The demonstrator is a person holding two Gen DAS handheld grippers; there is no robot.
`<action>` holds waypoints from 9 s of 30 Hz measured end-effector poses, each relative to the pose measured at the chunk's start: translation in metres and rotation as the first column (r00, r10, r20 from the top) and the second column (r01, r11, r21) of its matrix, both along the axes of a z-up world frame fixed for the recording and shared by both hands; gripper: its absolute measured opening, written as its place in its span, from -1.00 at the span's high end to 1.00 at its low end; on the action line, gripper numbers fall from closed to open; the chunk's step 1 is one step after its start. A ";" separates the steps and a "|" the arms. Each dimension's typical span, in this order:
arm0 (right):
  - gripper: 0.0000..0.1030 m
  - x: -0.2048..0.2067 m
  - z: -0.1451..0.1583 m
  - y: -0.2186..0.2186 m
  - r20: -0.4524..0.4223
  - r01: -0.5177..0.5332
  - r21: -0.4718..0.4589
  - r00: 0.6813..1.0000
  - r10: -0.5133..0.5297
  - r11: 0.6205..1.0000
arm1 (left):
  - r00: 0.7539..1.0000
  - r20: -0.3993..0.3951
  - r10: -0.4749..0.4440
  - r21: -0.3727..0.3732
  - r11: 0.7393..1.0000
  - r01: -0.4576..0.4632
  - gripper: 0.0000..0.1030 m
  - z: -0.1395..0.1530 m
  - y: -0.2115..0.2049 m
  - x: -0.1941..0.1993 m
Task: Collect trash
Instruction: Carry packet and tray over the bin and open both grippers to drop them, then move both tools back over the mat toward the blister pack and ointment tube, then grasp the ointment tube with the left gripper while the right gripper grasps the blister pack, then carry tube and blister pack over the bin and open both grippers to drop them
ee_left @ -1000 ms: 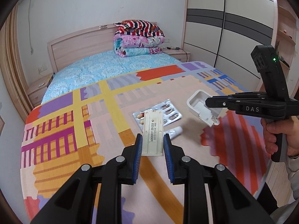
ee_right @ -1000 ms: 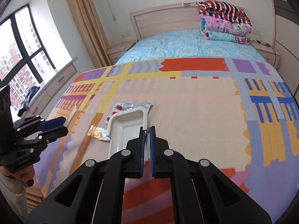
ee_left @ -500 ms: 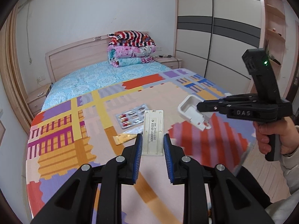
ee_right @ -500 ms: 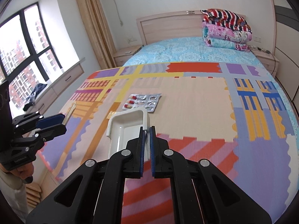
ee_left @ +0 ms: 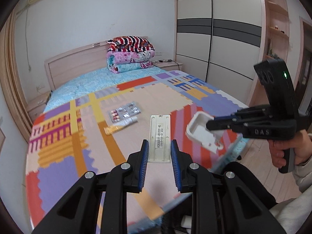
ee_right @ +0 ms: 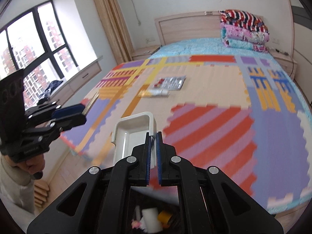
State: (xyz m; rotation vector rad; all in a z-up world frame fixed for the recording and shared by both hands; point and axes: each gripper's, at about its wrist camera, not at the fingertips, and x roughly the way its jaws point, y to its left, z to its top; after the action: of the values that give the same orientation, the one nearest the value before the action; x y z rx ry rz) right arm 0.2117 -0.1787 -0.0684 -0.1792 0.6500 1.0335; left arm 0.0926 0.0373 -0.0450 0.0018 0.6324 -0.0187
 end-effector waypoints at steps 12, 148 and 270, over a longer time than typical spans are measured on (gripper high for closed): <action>0.88 -0.046 -0.054 -0.016 -0.010 -0.066 -0.140 0.998 0.065 0.988 | 0.995 -0.095 -0.043 -0.044 0.998 0.039 0.56 -0.046 -0.030 -0.037; 0.32 0.081 0.014 0.084 0.076 -0.028 -0.144 0.996 0.039 0.989 | 0.976 -0.157 -0.153 0.119 0.978 0.173 0.16 -0.028 0.061 0.131; 0.50 -0.032 0.039 -0.008 0.229 -0.016 -0.088 0.973 0.036 0.996 | 0.993 0.037 -0.109 -0.024 0.994 0.110 0.82 0.019 -0.021 -0.017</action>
State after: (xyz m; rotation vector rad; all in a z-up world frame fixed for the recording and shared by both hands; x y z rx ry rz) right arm 0.1802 -0.1864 -0.0297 -0.3784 0.4820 0.9922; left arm 0.0753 0.0164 -0.0257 0.0122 0.5959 -0.1328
